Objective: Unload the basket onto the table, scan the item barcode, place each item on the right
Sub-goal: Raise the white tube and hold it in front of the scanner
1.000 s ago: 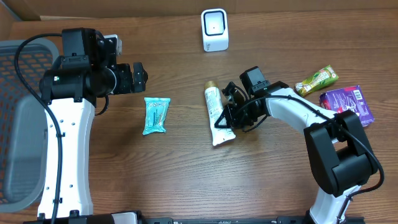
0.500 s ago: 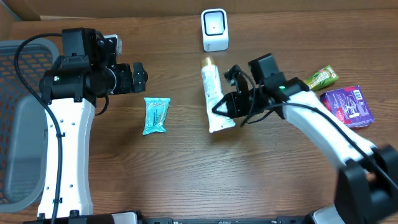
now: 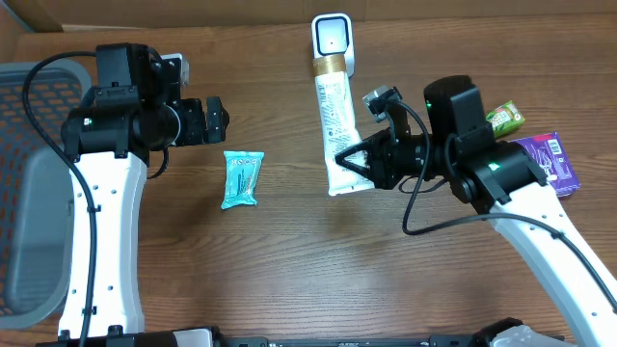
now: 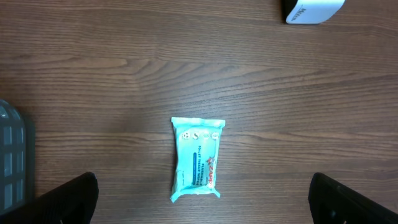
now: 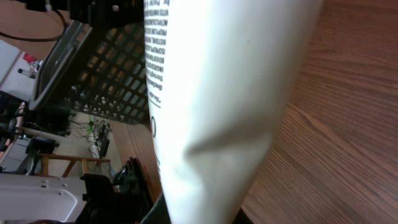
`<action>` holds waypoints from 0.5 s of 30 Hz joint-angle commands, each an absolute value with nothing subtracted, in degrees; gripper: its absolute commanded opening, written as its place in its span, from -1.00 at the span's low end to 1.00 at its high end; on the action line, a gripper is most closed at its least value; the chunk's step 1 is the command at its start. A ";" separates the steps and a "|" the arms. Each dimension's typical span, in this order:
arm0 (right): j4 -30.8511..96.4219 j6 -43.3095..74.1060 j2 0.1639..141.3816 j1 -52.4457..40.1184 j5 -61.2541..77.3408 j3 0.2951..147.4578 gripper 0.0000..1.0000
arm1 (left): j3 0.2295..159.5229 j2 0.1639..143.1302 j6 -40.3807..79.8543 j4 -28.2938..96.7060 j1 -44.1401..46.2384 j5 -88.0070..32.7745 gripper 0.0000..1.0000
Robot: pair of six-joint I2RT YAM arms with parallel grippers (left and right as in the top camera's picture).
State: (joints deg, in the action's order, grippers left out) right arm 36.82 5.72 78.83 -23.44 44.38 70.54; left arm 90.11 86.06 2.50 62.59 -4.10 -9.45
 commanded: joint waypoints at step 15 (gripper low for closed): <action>34.70 10.55 73.60 -23.11 50.68 73.93 -0.93 | 91.18 86.26 1.06 62.63 -3.73 -9.91 0.99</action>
